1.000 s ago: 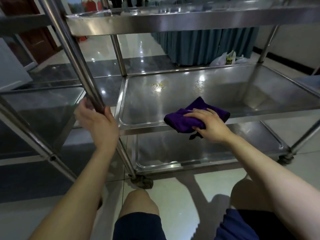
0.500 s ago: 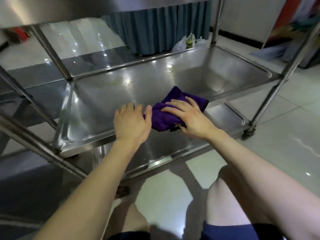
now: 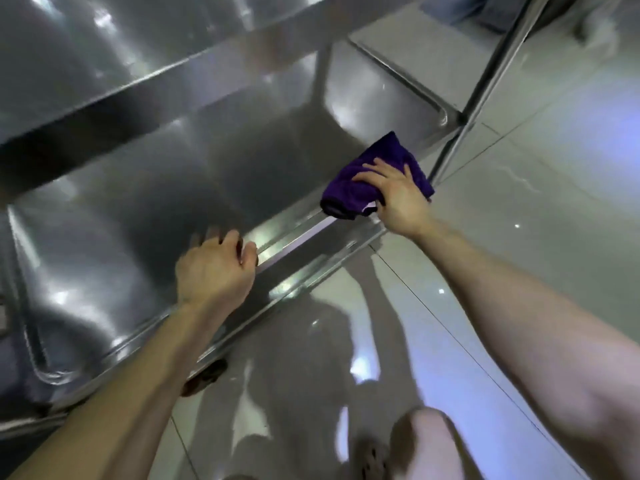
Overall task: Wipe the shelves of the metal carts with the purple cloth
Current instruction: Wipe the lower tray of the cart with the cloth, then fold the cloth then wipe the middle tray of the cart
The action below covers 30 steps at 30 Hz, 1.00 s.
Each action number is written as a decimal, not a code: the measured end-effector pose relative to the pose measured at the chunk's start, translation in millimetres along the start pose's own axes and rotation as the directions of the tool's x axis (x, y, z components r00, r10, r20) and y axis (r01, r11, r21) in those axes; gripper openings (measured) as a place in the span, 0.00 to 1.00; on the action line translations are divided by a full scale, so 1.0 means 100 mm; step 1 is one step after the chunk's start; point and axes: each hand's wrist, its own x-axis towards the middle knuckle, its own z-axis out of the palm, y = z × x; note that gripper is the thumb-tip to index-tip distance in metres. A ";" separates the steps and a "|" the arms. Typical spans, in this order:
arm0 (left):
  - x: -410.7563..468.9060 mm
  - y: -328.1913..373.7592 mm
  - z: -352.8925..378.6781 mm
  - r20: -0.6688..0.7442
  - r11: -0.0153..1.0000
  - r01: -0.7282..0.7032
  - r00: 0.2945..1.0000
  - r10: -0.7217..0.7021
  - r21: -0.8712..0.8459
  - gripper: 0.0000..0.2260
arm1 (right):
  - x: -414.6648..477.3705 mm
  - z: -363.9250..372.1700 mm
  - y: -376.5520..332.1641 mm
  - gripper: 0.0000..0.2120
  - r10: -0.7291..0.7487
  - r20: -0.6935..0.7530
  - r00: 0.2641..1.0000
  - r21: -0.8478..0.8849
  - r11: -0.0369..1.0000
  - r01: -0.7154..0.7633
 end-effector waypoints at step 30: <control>0.27 4.42 -4.57 0.376 0.293 0.280 0.856 0.355 -0.914 0.20 | -2.38 -5.26 0.37 0.11 0.698 0.411 0.586 0.863 -0.091 -0.497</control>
